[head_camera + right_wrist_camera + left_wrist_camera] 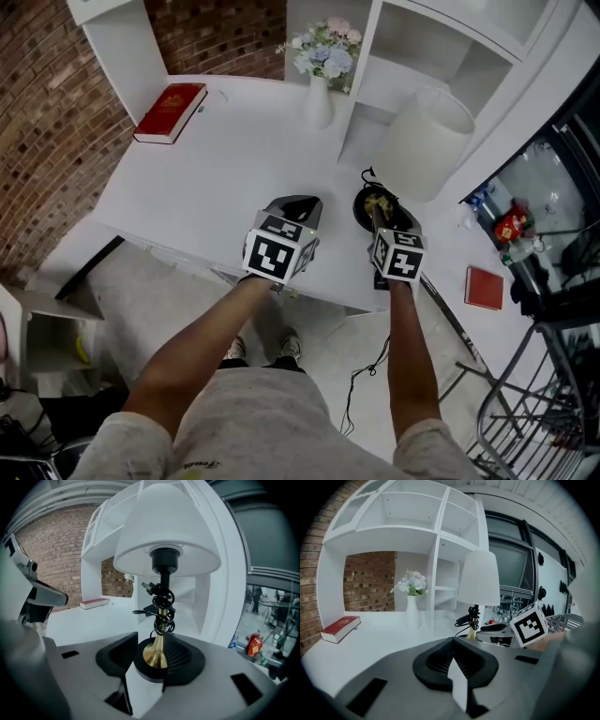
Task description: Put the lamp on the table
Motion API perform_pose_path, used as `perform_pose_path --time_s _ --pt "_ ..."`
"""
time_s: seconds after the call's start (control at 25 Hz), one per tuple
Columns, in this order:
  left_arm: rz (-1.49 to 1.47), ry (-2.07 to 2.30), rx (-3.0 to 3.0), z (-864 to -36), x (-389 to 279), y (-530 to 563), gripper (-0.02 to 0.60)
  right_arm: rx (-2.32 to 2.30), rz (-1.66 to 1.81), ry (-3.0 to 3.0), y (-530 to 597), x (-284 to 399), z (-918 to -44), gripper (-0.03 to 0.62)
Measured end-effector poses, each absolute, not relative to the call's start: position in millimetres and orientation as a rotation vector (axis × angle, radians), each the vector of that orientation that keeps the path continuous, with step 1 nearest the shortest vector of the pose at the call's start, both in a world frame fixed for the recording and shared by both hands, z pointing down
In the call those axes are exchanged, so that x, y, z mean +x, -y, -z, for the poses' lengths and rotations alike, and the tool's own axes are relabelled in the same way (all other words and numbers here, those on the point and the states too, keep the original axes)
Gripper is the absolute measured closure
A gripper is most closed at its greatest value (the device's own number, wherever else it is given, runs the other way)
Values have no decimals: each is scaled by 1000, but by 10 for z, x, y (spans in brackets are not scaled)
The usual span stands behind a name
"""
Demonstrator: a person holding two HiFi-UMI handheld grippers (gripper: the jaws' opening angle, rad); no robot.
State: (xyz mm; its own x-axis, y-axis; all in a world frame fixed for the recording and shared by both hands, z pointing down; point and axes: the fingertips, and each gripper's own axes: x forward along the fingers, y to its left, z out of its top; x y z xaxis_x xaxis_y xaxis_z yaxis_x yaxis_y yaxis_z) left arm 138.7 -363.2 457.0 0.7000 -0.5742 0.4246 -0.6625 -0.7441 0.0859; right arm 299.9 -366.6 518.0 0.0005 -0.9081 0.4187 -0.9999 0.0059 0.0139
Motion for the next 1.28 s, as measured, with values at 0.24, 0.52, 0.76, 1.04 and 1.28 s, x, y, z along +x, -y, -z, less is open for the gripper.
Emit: perform_pose_path --time_s 0.24,0.52,0.76,1.04,1.28 --pt "-561 929 2714 -4490 1366 3621 584 1970 -417 1946 3535 2840 -5020 444" --pt "-564 849 2769 -4385 1378 3600 584 2024 -393 1918 3405 2640 -4729 444" --pt "-560 771 2783 -4344 1357 3556 584 2075 -387 1898 3274 2477 -4488 444" --pt "-554 721 2812 -4230 1309 3526 584 2120 -388 1870 3099 2383 -4238 445" --pt "-526 692 2840 -4105 1207 3500 584 2151 -396 1819 2863 2354 -4104 448"
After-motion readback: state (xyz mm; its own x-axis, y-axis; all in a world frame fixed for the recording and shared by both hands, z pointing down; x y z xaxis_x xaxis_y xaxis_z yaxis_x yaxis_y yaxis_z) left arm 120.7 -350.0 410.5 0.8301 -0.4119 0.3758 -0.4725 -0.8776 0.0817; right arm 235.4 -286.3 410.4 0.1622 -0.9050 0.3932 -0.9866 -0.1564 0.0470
